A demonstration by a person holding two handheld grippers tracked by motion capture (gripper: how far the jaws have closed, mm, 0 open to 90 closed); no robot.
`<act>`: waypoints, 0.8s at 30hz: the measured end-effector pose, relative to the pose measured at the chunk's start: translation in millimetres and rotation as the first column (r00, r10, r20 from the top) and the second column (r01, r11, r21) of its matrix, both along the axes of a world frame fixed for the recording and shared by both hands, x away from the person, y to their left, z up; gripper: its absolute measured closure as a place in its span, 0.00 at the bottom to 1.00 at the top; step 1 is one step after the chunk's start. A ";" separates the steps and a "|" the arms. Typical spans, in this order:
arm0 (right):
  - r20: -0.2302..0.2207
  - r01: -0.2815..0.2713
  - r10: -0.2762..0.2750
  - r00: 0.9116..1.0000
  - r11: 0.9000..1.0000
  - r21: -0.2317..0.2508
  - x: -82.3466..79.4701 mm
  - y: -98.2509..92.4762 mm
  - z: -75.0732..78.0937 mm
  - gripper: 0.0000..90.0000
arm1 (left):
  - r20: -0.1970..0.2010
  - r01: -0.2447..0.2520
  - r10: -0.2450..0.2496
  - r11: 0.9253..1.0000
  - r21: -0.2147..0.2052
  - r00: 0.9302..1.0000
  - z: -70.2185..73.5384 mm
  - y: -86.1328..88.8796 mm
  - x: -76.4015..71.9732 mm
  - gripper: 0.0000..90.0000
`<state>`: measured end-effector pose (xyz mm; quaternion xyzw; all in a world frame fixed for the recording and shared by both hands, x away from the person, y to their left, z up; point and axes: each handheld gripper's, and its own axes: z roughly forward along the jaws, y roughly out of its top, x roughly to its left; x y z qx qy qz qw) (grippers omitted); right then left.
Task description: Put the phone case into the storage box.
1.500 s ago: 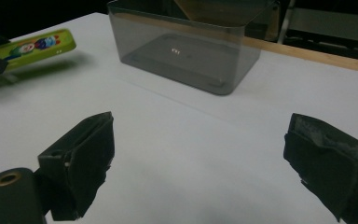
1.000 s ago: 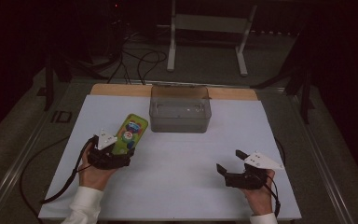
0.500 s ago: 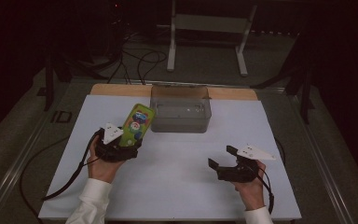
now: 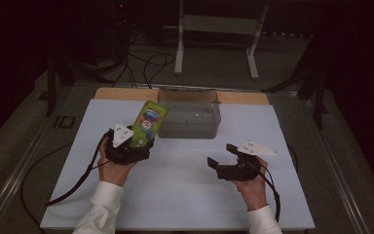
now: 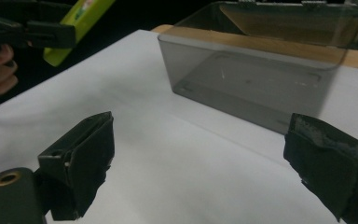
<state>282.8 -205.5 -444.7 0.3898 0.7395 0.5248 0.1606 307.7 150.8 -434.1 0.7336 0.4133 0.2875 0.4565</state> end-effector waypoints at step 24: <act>0.020 -0.027 0.024 1.000 0.991 0.129 26.3 26.0 15.1 0.10 | 0.055 0.055 -0.053 0.998 -0.032 0.997 12.0 -22.4 6.6 0.17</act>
